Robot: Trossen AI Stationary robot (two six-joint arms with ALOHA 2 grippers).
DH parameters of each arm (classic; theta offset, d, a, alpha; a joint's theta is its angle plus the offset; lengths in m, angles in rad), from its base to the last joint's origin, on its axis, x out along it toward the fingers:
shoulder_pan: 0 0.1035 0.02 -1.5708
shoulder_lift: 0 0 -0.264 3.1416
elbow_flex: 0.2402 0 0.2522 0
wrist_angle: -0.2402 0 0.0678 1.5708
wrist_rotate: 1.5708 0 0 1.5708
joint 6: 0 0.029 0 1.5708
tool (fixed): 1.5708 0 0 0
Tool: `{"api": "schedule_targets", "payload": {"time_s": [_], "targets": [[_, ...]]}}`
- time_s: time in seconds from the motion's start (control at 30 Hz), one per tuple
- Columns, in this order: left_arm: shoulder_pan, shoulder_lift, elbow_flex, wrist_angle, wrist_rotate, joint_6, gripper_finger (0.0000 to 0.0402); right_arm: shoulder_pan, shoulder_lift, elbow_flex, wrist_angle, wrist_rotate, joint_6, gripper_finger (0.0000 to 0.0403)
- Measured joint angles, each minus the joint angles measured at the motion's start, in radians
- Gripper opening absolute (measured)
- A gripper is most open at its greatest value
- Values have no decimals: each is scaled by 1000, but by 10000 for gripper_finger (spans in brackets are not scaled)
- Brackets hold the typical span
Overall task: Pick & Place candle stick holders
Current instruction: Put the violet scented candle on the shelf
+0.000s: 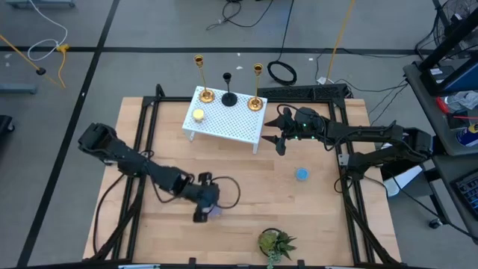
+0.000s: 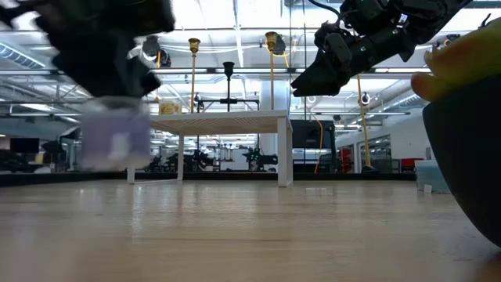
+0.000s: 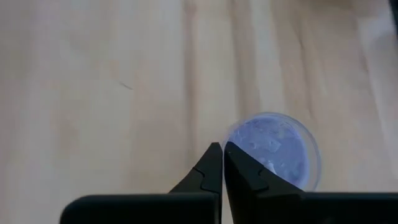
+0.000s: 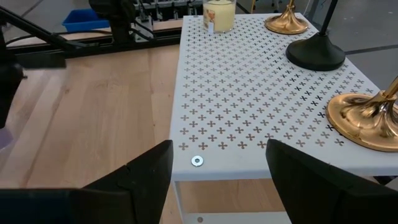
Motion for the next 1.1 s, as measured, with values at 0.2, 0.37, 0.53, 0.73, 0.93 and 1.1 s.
{"api": "schedule_targets", "payload": {"time_s": [0.2,0.37,0.53,0.73,0.93,1.1], "targets": [[127,-5,190,-234,-4,237,4,0,0,-17,25,0,0,254],[272,-5,340,-358,-41,448,5,0,0,-57,79,0,2,254],[432,-5,433,-355,-40,607,5,0,0,-113,141,0,2,254],[625,-5,487,-379,-39,690,5,0,0,-182,273,-4,-4,254],[805,9,490,-401,-29,666,4,1,0,-238,405,-92,-4,254],[875,9,490,-411,-7,664,5,1,0,-251,434,-134,-4,254]]}}
